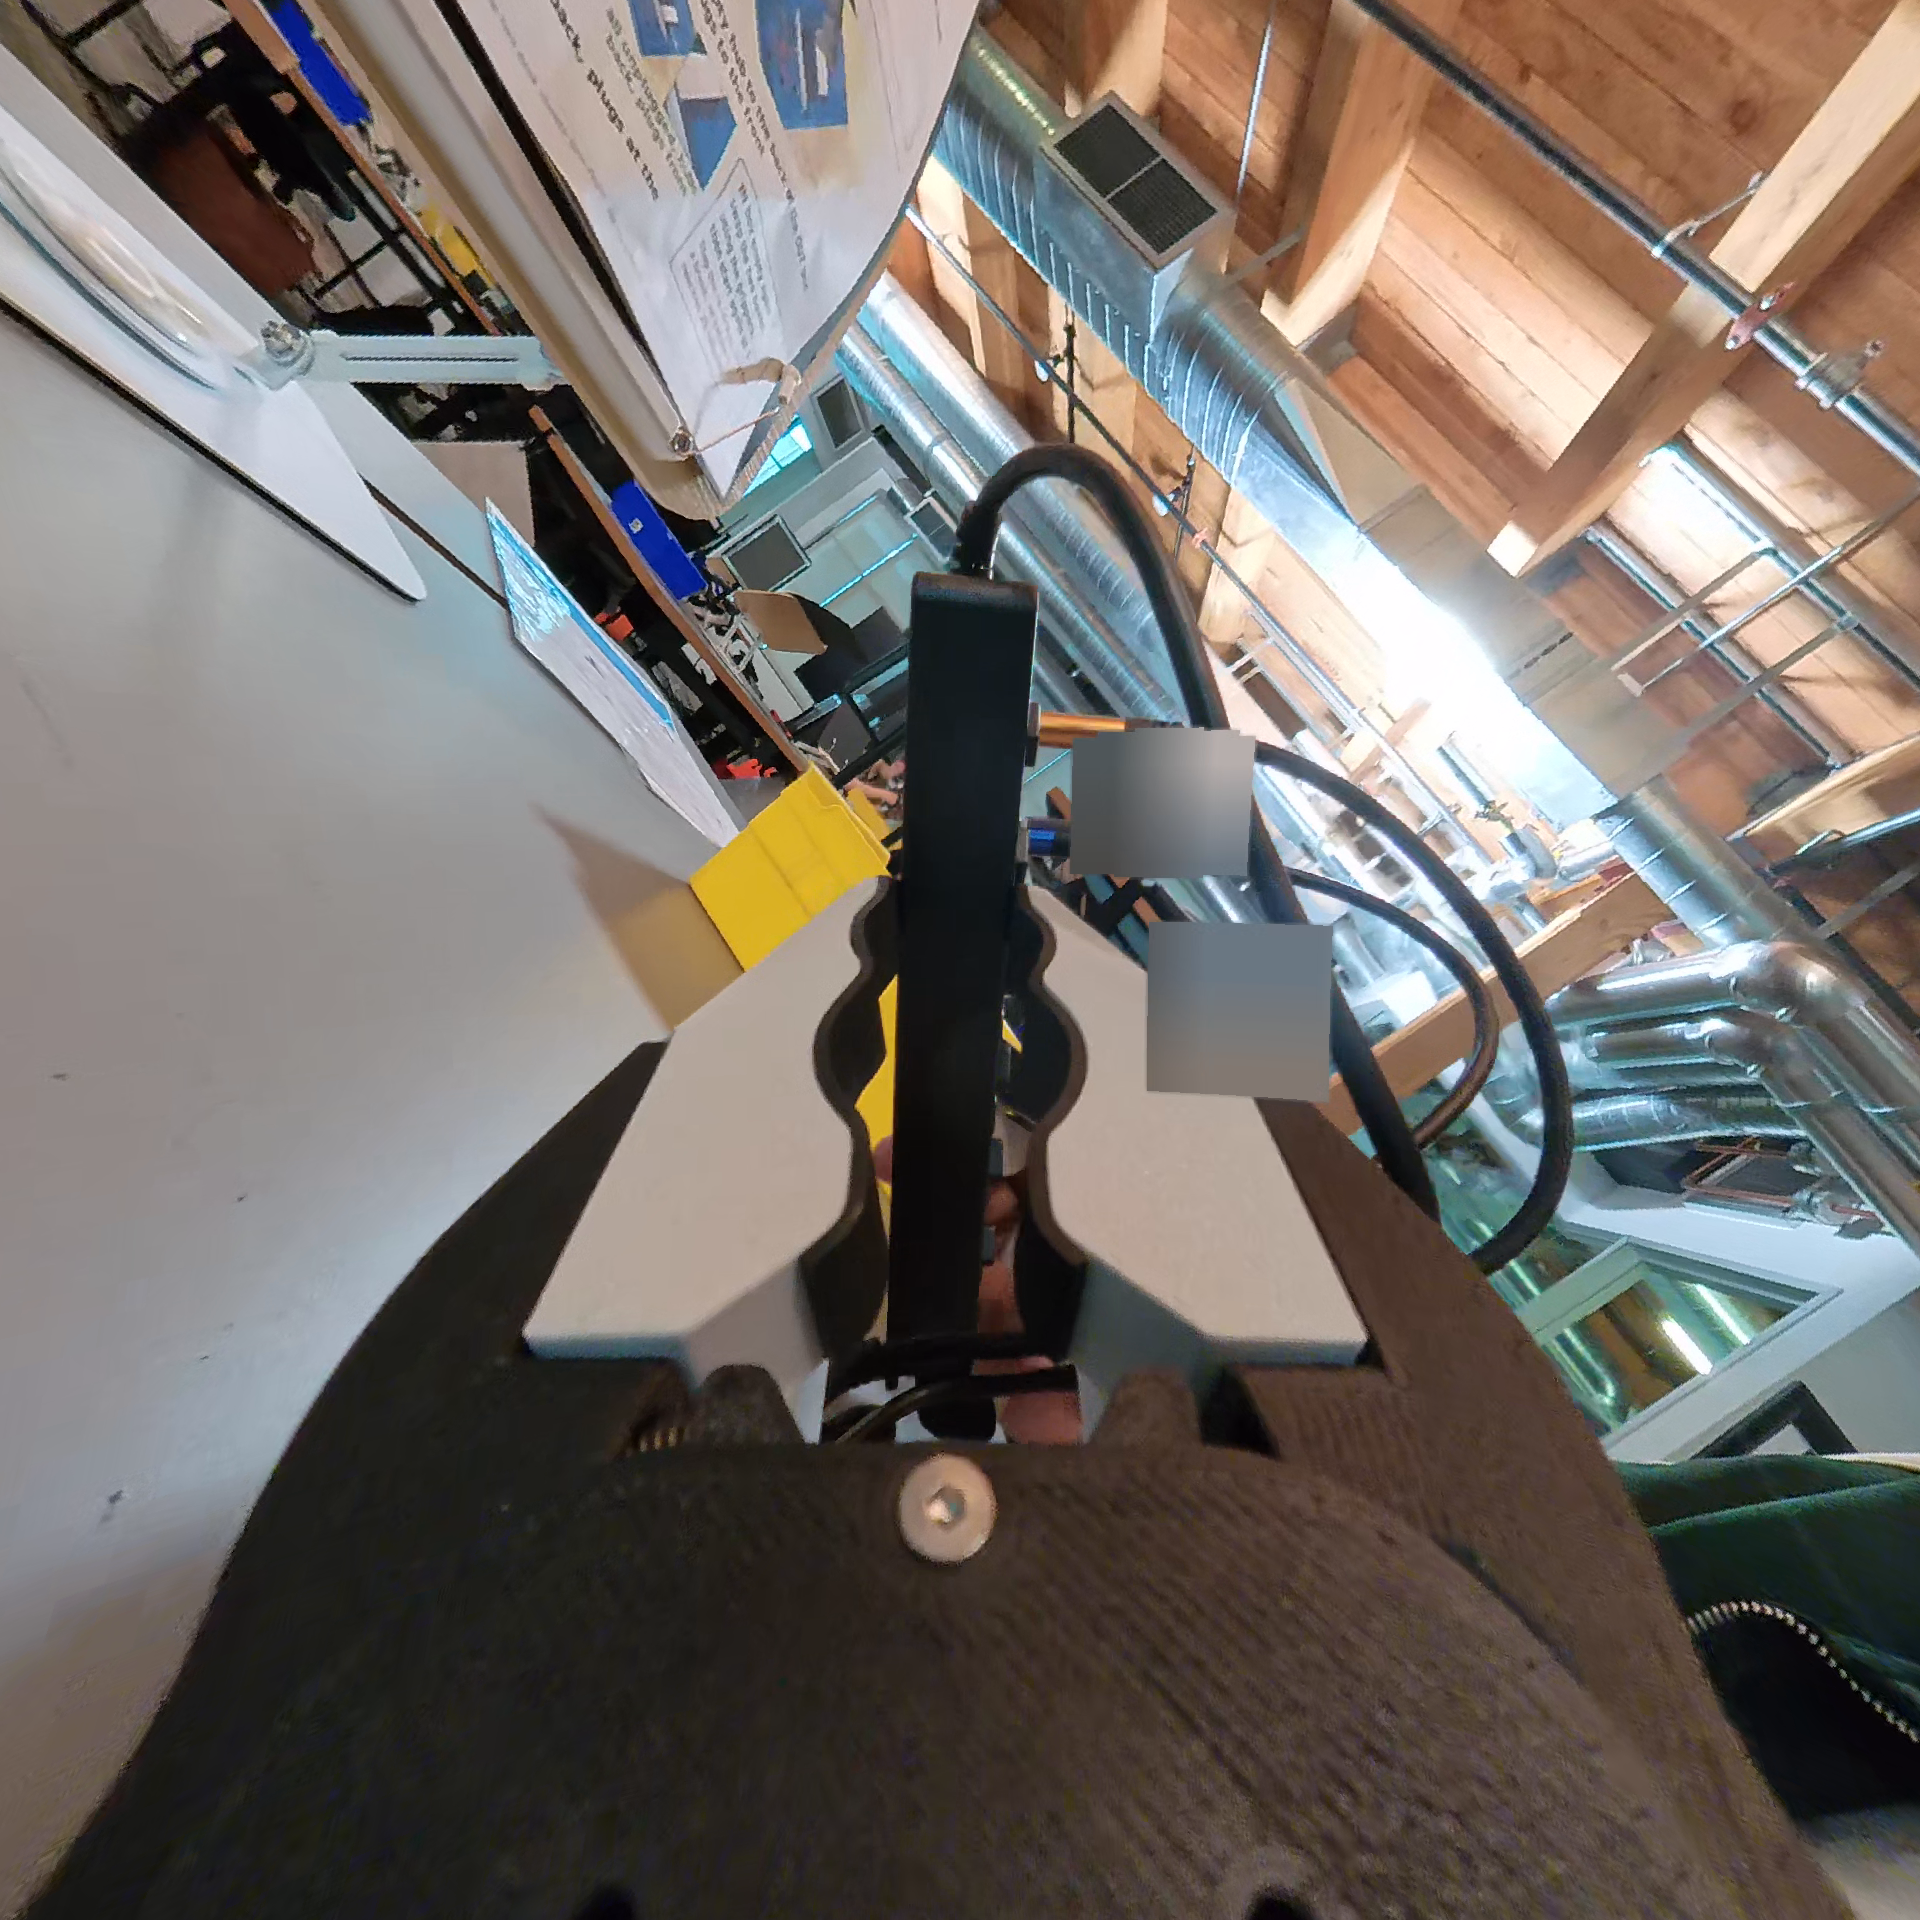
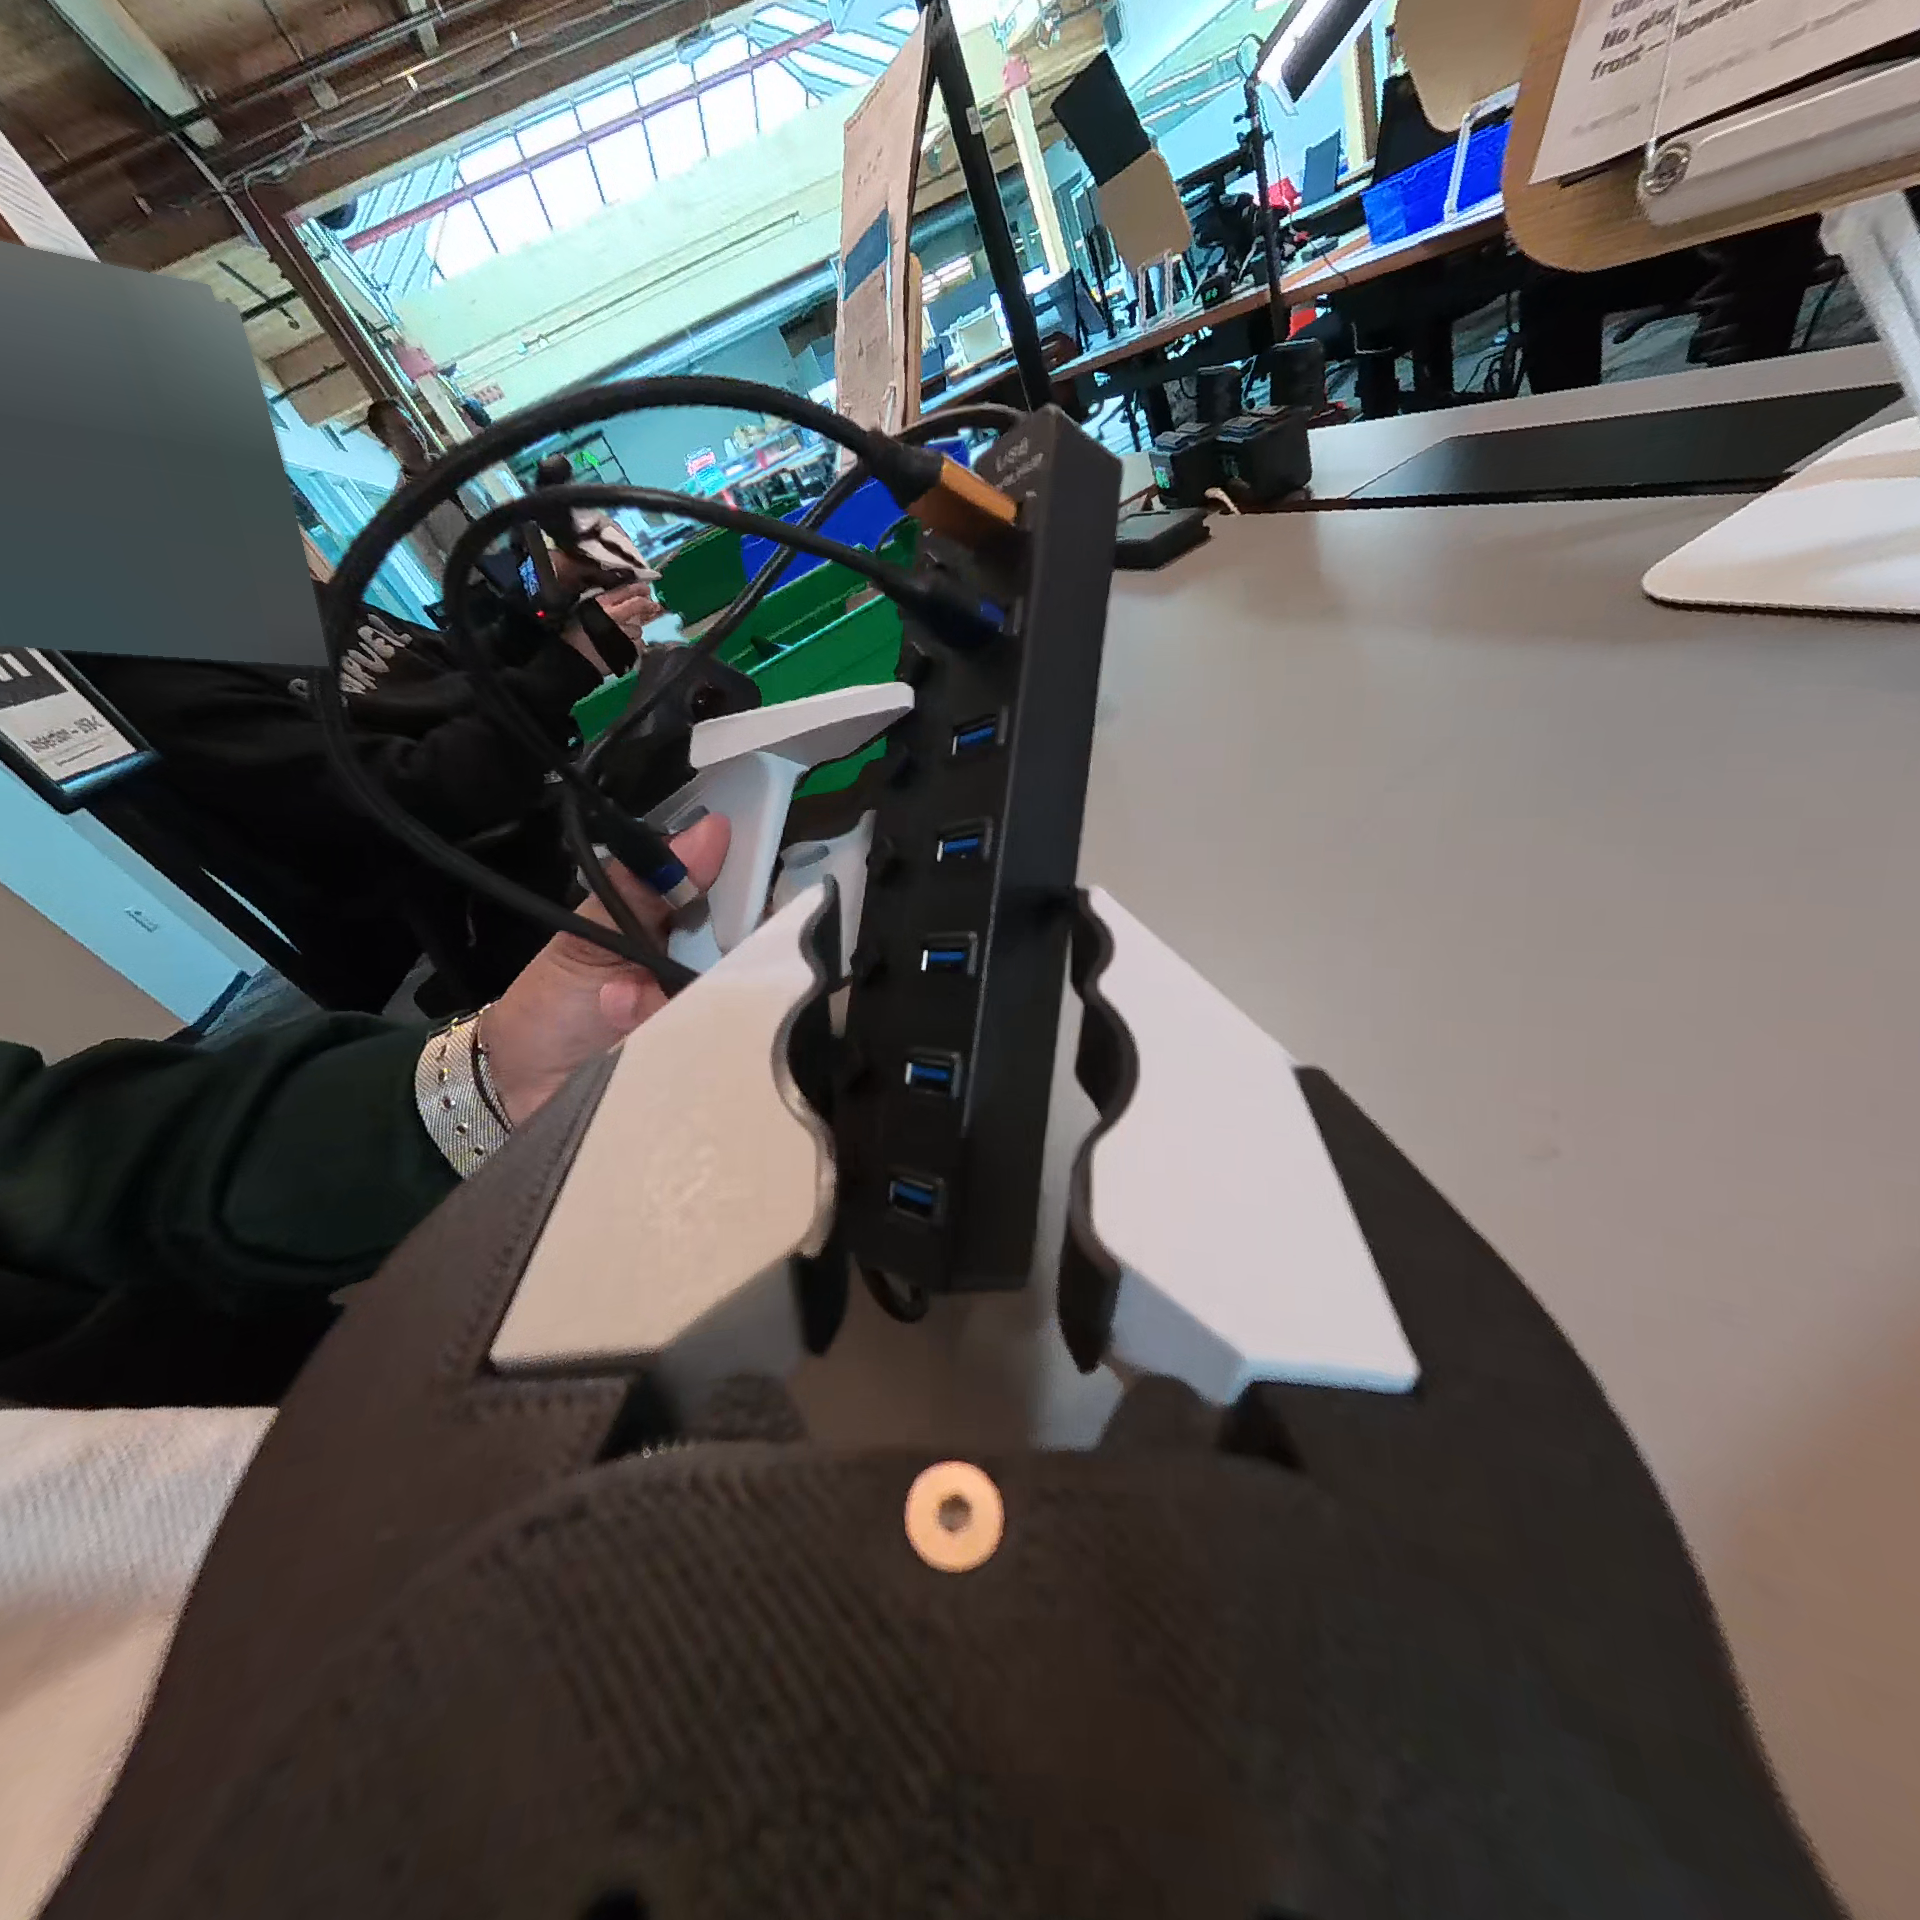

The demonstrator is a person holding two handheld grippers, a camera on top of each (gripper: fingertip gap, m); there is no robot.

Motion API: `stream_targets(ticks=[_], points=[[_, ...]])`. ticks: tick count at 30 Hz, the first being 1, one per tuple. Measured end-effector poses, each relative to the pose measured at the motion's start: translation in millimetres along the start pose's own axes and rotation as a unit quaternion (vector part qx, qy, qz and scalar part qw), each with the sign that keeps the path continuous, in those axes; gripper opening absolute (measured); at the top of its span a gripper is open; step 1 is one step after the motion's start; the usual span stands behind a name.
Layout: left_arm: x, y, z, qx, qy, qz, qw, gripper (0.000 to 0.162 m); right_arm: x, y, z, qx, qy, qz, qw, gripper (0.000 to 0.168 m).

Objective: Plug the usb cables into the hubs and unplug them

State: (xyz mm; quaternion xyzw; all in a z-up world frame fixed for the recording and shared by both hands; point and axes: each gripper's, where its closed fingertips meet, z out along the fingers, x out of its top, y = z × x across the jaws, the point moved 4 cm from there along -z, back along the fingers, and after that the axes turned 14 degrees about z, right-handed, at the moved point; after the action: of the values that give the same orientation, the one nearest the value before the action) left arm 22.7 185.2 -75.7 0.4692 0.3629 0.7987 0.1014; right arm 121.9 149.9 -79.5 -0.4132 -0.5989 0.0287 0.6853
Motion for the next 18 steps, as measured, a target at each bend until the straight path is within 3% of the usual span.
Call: stream_targets(ticks=[4, 18], points=[[-1.4, 2.2, 1.0, -0.01, 0.002, -0.01, 1.0, 0.017, -3.7, 4.9, 2.4, -0.011, -0.008, 0.016, 1.0, 0.054], [-2.1, 1.3, 0.5, -0.014, 0.004, -0.022, 1.0, 0.017, -9.8, 2.2, 6.0, 0.011, -0.027, 0.038, 0.999, 0.048]])
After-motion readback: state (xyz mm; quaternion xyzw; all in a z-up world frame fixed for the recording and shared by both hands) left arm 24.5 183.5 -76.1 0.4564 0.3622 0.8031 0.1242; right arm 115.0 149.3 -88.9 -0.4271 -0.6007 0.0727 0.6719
